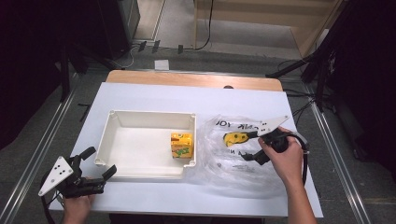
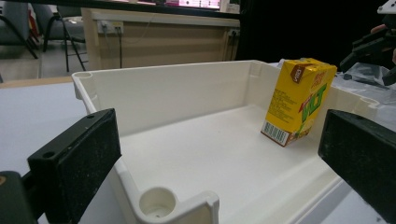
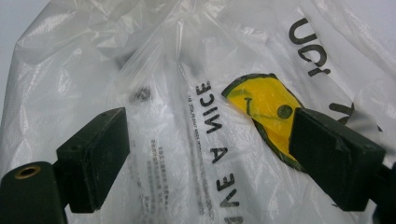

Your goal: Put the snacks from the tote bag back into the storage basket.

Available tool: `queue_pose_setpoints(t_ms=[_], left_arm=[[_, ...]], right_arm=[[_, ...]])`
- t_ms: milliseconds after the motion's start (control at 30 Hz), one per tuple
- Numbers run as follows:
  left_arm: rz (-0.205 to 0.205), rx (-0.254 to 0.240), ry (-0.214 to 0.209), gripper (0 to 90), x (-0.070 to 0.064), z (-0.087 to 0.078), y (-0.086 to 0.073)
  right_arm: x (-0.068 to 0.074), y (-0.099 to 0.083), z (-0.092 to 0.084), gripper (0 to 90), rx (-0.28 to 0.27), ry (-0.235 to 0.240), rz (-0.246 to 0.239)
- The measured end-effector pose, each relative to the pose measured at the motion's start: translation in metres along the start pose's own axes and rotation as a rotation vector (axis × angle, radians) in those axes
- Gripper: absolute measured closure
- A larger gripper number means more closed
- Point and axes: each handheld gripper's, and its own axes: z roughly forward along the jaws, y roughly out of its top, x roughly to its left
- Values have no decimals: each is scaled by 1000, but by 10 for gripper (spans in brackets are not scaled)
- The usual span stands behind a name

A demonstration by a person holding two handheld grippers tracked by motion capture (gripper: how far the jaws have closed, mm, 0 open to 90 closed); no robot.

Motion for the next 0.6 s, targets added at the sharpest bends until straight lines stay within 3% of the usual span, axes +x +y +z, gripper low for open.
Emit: queue_pose_setpoints(t_ms=[600], left_arm=[[-13, -5, -3, 0, 1, -2, 0]], right_arm=[[11, -42, -13, 133, -74, -35, 40]])
